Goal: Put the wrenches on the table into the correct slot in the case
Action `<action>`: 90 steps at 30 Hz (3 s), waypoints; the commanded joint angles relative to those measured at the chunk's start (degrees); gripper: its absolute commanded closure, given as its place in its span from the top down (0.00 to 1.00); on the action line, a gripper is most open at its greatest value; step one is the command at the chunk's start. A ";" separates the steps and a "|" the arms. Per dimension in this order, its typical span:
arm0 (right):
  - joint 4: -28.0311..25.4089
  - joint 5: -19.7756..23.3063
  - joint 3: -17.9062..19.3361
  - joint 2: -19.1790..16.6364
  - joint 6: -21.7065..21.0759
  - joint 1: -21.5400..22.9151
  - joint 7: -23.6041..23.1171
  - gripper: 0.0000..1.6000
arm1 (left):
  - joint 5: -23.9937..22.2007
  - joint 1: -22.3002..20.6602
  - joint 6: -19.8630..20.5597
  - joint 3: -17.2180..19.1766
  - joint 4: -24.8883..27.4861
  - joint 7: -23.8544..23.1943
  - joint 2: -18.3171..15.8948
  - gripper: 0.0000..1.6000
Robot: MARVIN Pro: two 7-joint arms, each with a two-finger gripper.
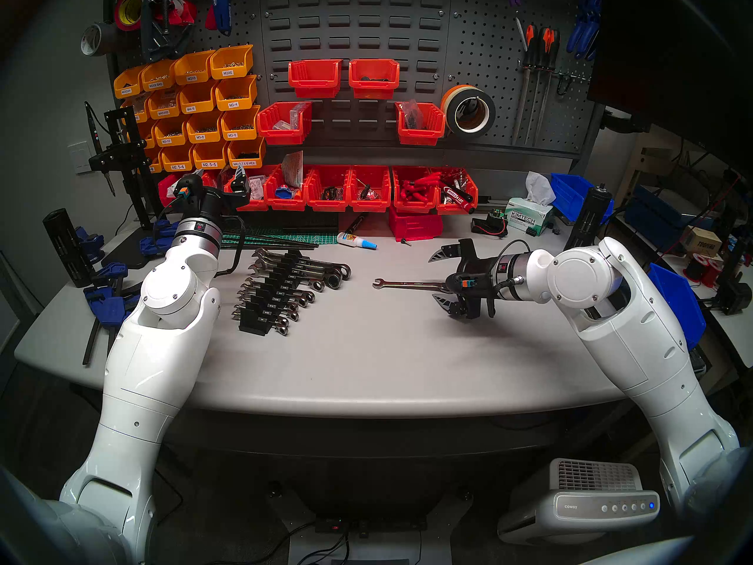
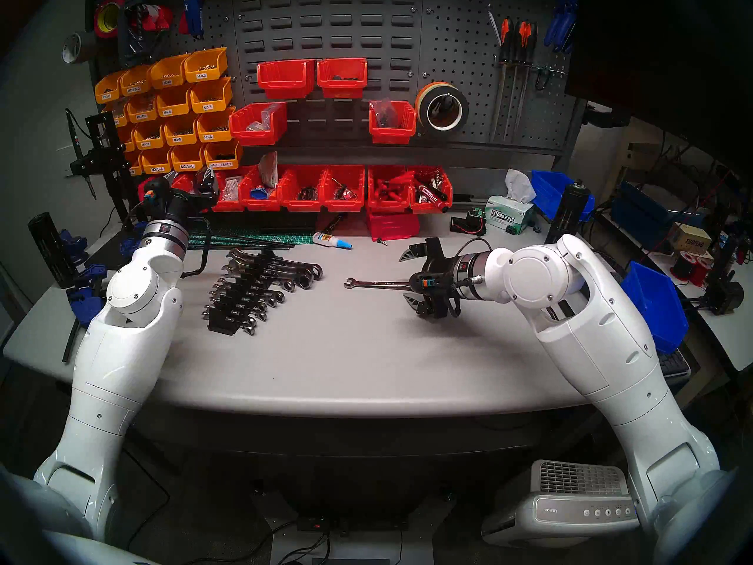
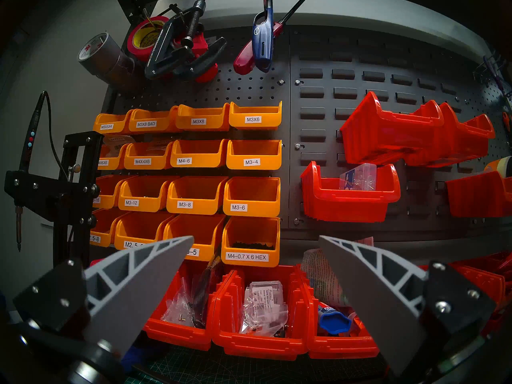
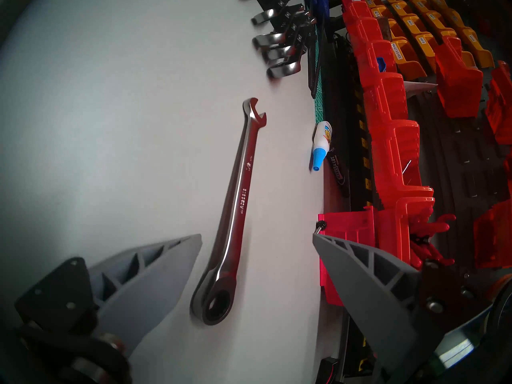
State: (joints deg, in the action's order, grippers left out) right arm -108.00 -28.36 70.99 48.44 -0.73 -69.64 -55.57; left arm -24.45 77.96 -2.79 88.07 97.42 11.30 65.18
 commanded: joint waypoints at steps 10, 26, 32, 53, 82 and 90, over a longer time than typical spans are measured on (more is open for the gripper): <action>2.28 -3.34 -3.78 3.70 -0.35 3.35 0.89 1.00 | 0.01 -1.82 -0.66 0.45 1.59 -0.01 -0.06 1.00; 2.46 -5.37 -3.32 2.85 -2.40 2.93 2.82 1.00 | 0.01 -1.82 -0.66 0.46 1.59 -0.01 -0.06 1.00; 3.04 -6.43 -3.38 2.66 -3.24 3.06 3.76 1.00 | 0.01 -1.82 -0.66 0.46 1.59 -0.01 -0.06 1.00; 5.55 -7.20 -4.90 3.48 -1.96 4.71 4.67 1.00 | 0.01 -1.82 -0.66 0.46 1.60 -0.01 -0.06 1.00; 6.78 -10.26 -9.20 7.77 -3.08 7.47 5.45 1.00 | 0.01 -1.82 -0.66 0.46 1.60 -0.01 -0.06 1.00; 6.84 -11.17 -8.89 7.30 -4.17 7.56 5.52 1.00 | 0.01 -1.83 -0.66 0.46 1.60 -0.01 -0.06 1.00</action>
State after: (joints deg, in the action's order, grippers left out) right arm -101.44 -38.71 62.11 55.85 -3.59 -61.82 -50.07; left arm -24.45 77.96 -2.79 88.07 97.42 11.30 65.19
